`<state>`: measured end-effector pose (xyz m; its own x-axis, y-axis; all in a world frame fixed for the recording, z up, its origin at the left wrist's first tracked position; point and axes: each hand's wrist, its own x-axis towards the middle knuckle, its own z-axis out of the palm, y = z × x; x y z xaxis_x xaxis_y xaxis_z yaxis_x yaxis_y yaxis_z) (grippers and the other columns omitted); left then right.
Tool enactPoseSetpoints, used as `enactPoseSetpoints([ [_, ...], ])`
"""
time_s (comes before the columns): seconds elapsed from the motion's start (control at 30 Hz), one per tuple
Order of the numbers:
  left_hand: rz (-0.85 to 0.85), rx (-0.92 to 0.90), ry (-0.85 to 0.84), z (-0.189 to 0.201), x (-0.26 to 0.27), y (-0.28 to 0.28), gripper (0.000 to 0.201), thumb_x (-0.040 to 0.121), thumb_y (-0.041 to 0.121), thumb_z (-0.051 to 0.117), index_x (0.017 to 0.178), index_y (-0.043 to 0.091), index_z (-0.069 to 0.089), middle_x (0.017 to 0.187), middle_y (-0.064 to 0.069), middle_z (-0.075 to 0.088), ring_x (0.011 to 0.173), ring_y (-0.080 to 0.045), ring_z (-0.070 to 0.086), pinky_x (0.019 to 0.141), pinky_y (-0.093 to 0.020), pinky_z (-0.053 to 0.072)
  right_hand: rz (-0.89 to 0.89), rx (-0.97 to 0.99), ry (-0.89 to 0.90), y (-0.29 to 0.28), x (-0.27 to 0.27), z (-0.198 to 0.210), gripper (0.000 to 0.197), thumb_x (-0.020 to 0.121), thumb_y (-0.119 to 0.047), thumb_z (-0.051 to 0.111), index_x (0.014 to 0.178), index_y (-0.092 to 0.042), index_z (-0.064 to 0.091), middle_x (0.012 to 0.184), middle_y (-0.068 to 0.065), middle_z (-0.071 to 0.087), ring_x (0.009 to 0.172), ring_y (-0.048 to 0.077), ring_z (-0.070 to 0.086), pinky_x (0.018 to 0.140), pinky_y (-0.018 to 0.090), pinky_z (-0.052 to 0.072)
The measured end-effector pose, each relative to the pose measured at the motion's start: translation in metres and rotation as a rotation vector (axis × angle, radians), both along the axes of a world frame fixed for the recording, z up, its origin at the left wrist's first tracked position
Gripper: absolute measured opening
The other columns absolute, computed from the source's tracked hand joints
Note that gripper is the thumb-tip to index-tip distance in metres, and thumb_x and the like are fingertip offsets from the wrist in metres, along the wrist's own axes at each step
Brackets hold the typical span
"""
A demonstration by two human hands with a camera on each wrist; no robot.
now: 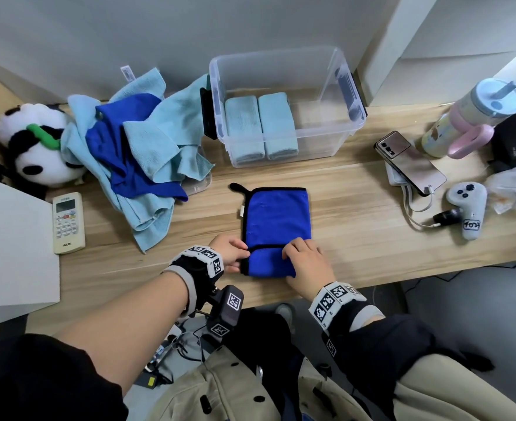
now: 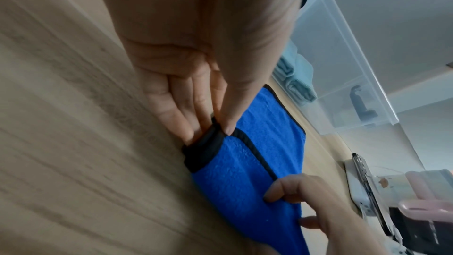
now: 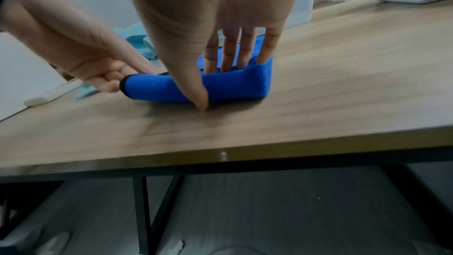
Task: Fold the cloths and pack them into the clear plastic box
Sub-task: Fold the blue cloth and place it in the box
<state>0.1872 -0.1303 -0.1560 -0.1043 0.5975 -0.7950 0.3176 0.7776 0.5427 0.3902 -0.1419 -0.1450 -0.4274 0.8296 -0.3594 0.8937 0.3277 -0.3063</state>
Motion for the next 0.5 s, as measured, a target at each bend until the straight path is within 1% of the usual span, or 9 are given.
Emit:
enactPoseSetpoints([
  [0.03, -0.023, 0.049, 0.037, 0.002, 0.000, 0.001, 0.011, 0.083, 0.009, 0.066, 0.081, 0.016, 0.057, 0.083, -0.006, 0.059, 0.049, -0.013, 0.055, 0.045, -0.022, 0.047, -0.011, 0.001, 0.009, 0.001, -0.001, 0.000, 0.033, 0.078, -0.022, 0.058, 0.111, -0.021, 0.054, 0.117, -0.003, 0.049, 0.112, 0.022, 0.043, 0.092, 0.031, 0.034],
  [0.1, -0.120, 0.216, 0.157, 0.010, 0.001, 0.003, 0.017, 0.079, 0.017, 0.071, 0.093, 0.014, 0.061, 0.085, -0.001, 0.058, 0.069, -0.015, 0.058, 0.063, -0.026, 0.047, -0.082, -0.008, 0.053, 0.006, -0.001, 0.003, 0.028, 0.079, -0.026, 0.055, 0.107, -0.022, 0.058, 0.111, -0.003, 0.055, 0.109, 0.022, 0.046, 0.091, 0.030, 0.035],
  [0.13, -0.165, 0.309, 0.175, 0.015, 0.002, 0.003, 0.024, 0.077, 0.020, 0.074, 0.098, 0.013, 0.064, 0.089, 0.001, 0.057, 0.080, -0.014, 0.055, 0.071, -0.023, 0.043, -0.122, -0.014, 0.080, 0.009, -0.001, 0.006, 0.026, 0.079, -0.027, 0.055, 0.105, -0.023, 0.058, 0.107, -0.003, 0.058, 0.107, 0.021, 0.048, 0.090, 0.030, 0.036],
  [0.2, -0.271, 0.416, 0.097, 0.024, 0.006, 0.004, 0.035, 0.073, 0.022, 0.078, 0.104, 0.012, 0.067, 0.101, 0.001, 0.054, 0.095, -0.011, 0.050, 0.081, -0.015, 0.036, -0.172, -0.027, 0.138, 0.016, -0.001, 0.012, 0.024, 0.079, -0.028, 0.056, 0.102, -0.022, 0.059, 0.102, -0.003, 0.063, 0.104, 0.022, 0.051, 0.088, 0.029, 0.036],
  [0.27, -0.426, 0.400, 0.048, 0.027, 0.009, 0.005, 0.042, 0.069, 0.023, 0.081, 0.107, 0.012, 0.067, 0.107, 0.000, 0.058, 0.099, -0.010, 0.051, 0.084, -0.014, 0.035, -0.211, -0.063, 0.194, 0.022, -0.002, 0.018, 0.024, 0.081, -0.028, 0.056, 0.103, -0.021, 0.059, 0.101, -0.001, 0.067, 0.100, 0.023, 0.056, 0.084, 0.028, 0.038],
  [0.33, -0.514, 0.349, 0.064, 0.022, 0.009, 0.006, 0.045, 0.069, 0.021, 0.081, 0.110, 0.010, 0.065, 0.107, -0.001, 0.063, 0.099, -0.013, 0.056, 0.085, -0.018, 0.038, -0.281, -0.109, 0.258, 0.029, -0.001, 0.020, 0.022, 0.082, -0.029, 0.057, 0.103, -0.021, 0.058, 0.102, -0.002, 0.068, 0.098, 0.023, 0.059, 0.081, 0.029, 0.043],
  [0.4, -0.457, 0.329, 0.098, 0.014, 0.008, 0.007, 0.038, 0.073, 0.019, 0.076, 0.108, 0.009, 0.065, 0.106, -0.006, 0.066, 0.100, -0.021, 0.061, 0.088, -0.026, 0.043, -0.373, -0.125, 0.318, 0.035, 0.001, 0.016, 0.019, 0.082, -0.031, 0.060, 0.099, -0.024, 0.058, 0.102, -0.004, 0.068, 0.100, 0.020, 0.061, 0.080, 0.028, 0.045],
  [0.43, -0.417, 0.332, 0.122, 0.011, 0.007, 0.007, 0.032, 0.076, 0.018, 0.073, 0.105, 0.009, 0.065, 0.103, -0.008, 0.067, 0.098, -0.024, 0.061, 0.086, -0.027, 0.043, -0.421, -0.124, 0.336, 0.038, 0.003, 0.013, 0.020, 0.082, -0.034, 0.062, 0.099, -0.026, 0.058, 0.104, -0.006, 0.067, 0.101, 0.017, 0.060, 0.081, 0.028, 0.045],
  [0.5, -0.366, 0.339, 0.169, 0.007, 0.008, 0.007, 0.023, 0.081, 0.018, 0.068, 0.102, 0.009, 0.065, 0.096, -0.006, 0.065, 0.093, -0.022, 0.059, 0.080, -0.025, 0.041, -0.518, -0.143, 0.380, 0.042, 0.007, 0.009, 0.028, 0.080, -0.039, 0.067, 0.102, -0.025, 0.058, 0.105, -0.010, 0.063, 0.101, 0.010, 0.056, 0.082, 0.026, 0.043],
])
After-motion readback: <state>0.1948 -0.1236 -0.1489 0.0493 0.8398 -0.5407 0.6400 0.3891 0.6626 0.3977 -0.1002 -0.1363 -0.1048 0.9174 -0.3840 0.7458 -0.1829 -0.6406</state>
